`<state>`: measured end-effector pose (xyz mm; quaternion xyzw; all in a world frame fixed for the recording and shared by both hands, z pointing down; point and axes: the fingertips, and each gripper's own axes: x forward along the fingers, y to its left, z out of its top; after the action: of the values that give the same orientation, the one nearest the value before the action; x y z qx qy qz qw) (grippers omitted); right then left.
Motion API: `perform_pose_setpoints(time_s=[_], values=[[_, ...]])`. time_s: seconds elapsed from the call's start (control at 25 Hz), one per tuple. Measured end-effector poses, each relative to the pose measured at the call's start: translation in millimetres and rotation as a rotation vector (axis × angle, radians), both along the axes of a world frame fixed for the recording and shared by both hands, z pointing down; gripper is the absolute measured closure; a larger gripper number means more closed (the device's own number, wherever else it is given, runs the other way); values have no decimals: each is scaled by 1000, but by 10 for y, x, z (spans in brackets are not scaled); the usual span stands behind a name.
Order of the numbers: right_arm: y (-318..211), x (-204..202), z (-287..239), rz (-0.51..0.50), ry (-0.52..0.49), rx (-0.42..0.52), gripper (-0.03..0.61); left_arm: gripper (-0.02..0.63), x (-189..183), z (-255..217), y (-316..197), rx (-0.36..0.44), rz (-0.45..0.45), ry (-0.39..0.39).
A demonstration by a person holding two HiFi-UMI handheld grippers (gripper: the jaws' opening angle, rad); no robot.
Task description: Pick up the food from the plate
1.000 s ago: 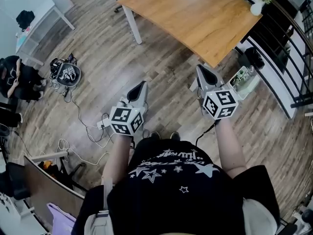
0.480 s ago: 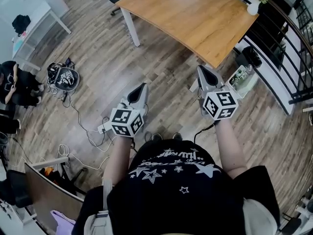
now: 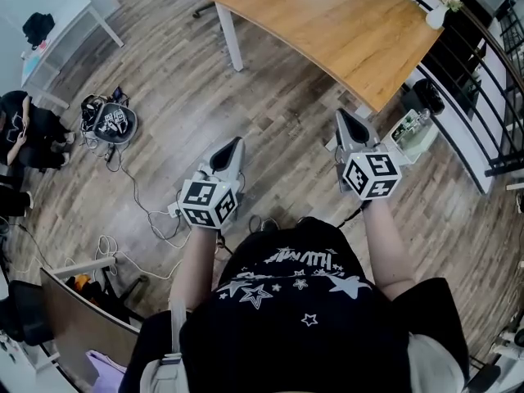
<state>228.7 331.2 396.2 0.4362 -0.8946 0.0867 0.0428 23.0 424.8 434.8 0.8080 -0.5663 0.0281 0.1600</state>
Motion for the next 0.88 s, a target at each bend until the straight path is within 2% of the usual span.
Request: perform_pose_setpoints(time_s=[0.48,0.88], values=[[-73,-190,170,-11,12,-22,577,613,-252,152,42,-20,-23,2],[-1025,-618,184,-43,-35,-26,577,612,-649,183,-626,-28,-86,-15]])
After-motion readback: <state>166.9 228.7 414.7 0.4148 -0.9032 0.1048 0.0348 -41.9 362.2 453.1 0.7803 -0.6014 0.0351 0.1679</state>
